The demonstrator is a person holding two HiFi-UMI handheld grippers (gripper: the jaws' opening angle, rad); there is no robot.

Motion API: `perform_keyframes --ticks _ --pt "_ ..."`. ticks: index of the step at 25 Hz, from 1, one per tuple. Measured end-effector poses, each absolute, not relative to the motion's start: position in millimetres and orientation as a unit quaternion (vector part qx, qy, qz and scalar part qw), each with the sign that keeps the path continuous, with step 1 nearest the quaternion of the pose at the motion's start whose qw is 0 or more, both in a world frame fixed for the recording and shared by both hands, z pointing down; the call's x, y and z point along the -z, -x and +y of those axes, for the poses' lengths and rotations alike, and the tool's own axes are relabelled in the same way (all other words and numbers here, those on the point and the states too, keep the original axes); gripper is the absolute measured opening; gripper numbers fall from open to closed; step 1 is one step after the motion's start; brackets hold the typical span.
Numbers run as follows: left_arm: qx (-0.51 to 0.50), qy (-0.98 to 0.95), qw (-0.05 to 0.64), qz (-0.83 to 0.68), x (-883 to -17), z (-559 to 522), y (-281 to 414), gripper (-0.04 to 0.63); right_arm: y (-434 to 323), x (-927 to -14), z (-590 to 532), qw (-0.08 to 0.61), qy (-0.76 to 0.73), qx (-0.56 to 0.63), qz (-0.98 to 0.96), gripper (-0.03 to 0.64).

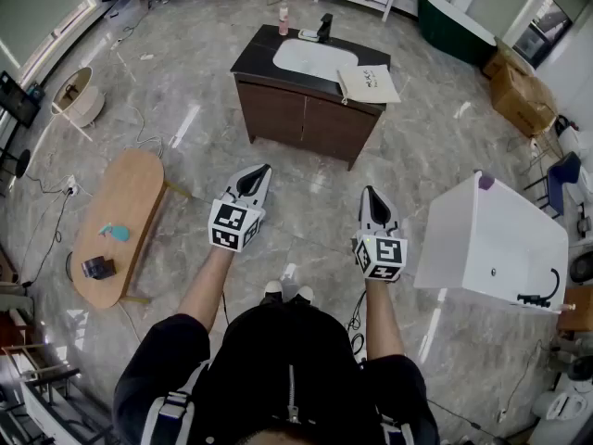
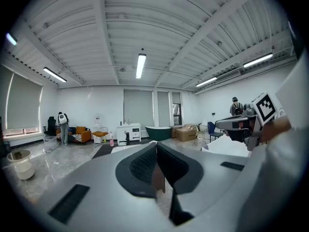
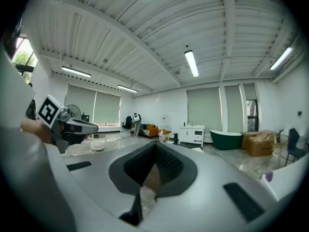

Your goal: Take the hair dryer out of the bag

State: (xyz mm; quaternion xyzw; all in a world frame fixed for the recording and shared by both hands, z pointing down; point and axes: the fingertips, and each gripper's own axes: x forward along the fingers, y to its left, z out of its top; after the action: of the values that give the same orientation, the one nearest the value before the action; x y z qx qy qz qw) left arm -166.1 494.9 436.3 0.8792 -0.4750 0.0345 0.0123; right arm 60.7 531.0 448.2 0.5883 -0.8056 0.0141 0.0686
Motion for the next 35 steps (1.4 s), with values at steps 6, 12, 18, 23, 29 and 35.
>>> perform_keyframes --ticks 6,12,18,23,29,35 --pt "-0.032 -0.879 0.017 -0.476 -441 501 164 0.025 -63 -447 535 0.057 -0.586 -0.019 -0.808 0.009" --pt "-0.037 -0.88 0.027 -0.473 -449 501 158 0.047 -62 -449 535 0.055 -0.569 -0.019 -0.82 0.084" --pt "-0.025 -0.881 0.041 -0.47 -449 498 149 0.182 -70 -455 531 0.059 -0.564 -0.026 -0.823 0.149" --pt "-0.014 -0.875 0.051 -0.481 -453 499 144 0.233 -83 -462 525 0.068 -0.557 -0.034 -0.827 0.206" --pt "-0.019 -0.862 0.055 -0.503 -460 497 142 0.238 -97 -466 513 0.073 -0.553 -0.035 -0.829 0.225" --pt "-0.022 -0.859 0.059 -0.508 -464 486 142 0.242 -100 -469 500 0.07 -0.549 -0.04 -0.832 0.247"
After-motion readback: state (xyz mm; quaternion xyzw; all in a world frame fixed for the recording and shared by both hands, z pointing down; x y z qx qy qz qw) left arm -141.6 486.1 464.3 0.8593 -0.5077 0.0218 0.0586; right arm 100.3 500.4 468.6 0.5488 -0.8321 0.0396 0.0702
